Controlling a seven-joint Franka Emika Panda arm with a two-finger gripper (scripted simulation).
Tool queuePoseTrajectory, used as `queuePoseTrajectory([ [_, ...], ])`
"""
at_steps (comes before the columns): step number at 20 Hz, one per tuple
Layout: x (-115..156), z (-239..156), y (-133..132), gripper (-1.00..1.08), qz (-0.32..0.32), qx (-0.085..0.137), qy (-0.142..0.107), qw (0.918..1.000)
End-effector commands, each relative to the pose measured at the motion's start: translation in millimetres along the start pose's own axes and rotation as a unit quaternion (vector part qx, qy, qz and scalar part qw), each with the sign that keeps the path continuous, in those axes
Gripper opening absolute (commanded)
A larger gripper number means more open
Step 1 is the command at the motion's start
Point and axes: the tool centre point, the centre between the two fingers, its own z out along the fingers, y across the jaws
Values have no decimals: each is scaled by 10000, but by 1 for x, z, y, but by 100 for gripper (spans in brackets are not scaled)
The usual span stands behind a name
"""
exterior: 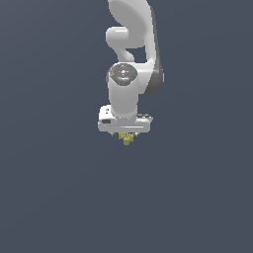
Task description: Pick up the object and move it to a goal position.
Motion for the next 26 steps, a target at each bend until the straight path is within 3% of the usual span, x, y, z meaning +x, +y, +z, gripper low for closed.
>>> queuePoseTrajectory([
  [1,0,0,0,100,0,0,0,10000],
  [10,7,-11,29,100,218,-126,146,9996],
  [18,4,-7,27,100,41,-119,143,9998],
  [26,-6,8,22,100,-584,-110,154,9981],
])
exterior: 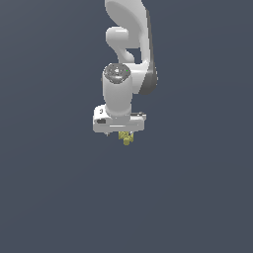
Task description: Pick up the object and move it to a goal position.
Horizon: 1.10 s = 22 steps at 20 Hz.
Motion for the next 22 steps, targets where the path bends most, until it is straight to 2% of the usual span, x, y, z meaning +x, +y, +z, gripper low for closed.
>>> queuePoseTrajectory([
  [1,-4,6,-3,100,-254,7,7,9997],
  [5,-13,16,-8,100,-769,22,25,9970],
  [9,-24,28,-14,100,-1346,39,48,9909],
  [16,-43,45,-25,100,-2279,64,92,9736],
  [22,-54,55,-31,100,-2806,77,121,9597],
])
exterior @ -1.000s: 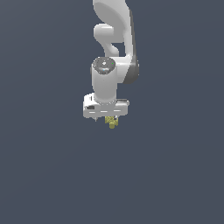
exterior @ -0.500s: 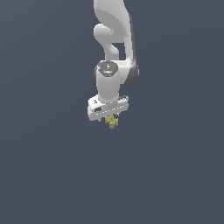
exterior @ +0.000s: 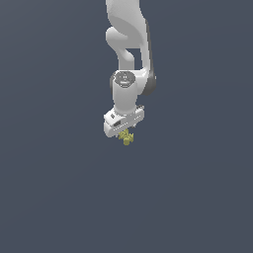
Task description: Pick up the object and move it to a goal position.
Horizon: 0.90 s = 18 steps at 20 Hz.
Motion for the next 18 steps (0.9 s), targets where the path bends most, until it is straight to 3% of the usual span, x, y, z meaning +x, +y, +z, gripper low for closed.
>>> queuePoseTrajectory([
  [1,-2,3,-4,100,-195,3,13,9998],
  [18,-6,26,-9,100,-424,9,25,9991],
])
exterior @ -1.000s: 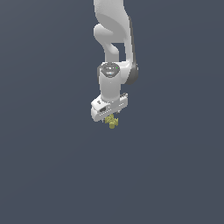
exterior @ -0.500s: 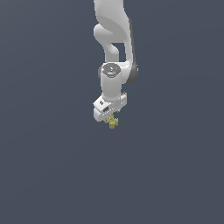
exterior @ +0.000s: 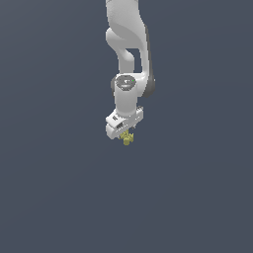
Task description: Pick up the object and move it to a goal position.
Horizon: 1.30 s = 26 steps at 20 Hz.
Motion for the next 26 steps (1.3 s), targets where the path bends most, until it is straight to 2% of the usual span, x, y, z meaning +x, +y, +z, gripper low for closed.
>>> queuePoseTrajectory([
  [1,-1,11,0,100,-4,3,-3,10000],
  [11,0,38,0,100,-17,3,-1,10000],
  [12,0,38,0,-100,-17,3,-1,10000],
  [26,-1,32,2,-100,-17,-3,2,10000],
])
